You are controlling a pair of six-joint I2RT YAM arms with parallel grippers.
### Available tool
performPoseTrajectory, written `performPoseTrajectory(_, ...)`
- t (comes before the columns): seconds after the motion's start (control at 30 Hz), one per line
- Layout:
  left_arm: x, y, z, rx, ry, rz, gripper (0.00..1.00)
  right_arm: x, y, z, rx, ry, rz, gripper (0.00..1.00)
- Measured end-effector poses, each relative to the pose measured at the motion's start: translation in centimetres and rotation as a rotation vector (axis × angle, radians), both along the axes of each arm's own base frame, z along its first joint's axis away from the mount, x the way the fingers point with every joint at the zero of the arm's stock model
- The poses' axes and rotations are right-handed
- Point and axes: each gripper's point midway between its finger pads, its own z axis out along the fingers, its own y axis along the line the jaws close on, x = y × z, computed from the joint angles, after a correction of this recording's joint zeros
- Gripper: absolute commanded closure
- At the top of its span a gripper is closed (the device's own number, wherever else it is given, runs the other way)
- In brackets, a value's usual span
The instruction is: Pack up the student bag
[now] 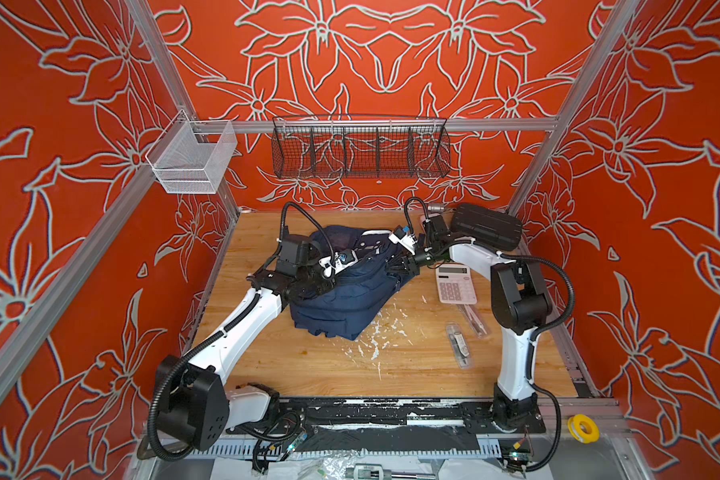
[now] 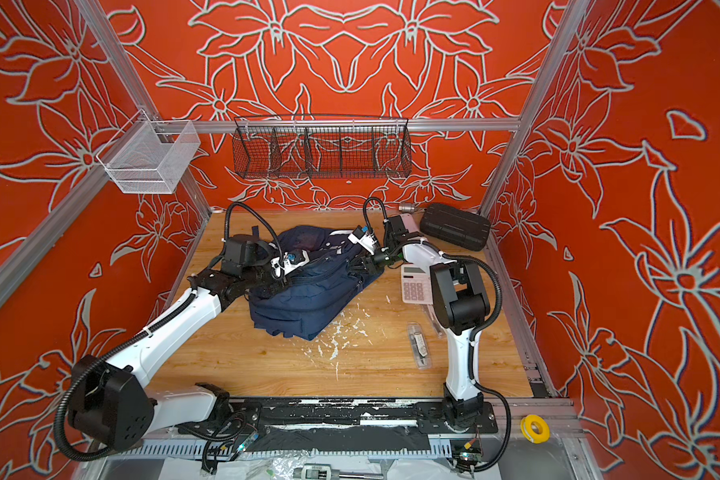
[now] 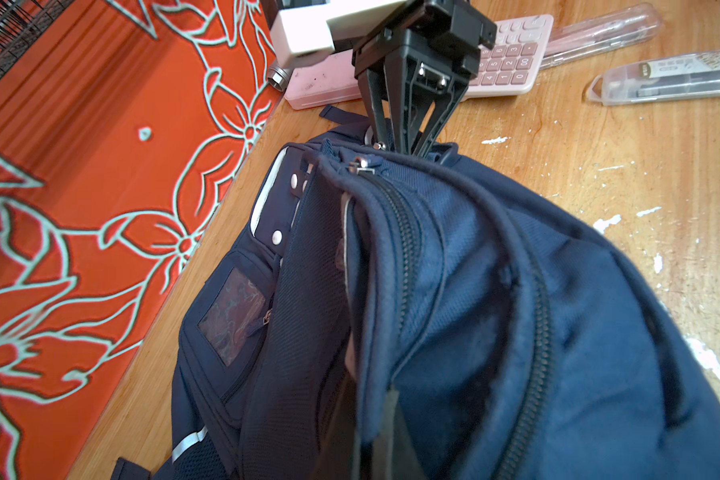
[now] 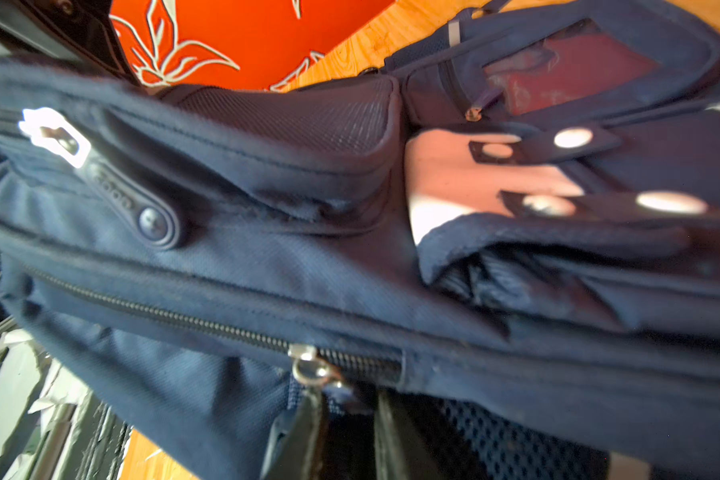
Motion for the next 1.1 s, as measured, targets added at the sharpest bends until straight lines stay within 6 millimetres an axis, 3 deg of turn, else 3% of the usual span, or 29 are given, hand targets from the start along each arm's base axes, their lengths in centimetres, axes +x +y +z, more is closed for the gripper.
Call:
performPoseTrajectory(0.3,0.2,0.0,0.1,-0.008,0.001,0.007,1.0,0.5,0.4,0.2,0.028,-0.003,-0.024,0.98)
performPoseTrajectory(0.73,0.3,-0.1,-0.1,-0.024,0.02,0.023,1.0,0.8,-0.9,0.4,-0.035,-0.114,-0.176,1.0)
performPoseTrajectory(1.1,0.5,-0.6,-0.5,-0.028,0.042,0.051,1.0,1.1,-0.7,-0.5,-0.134,-0.261,-0.315,0.97)
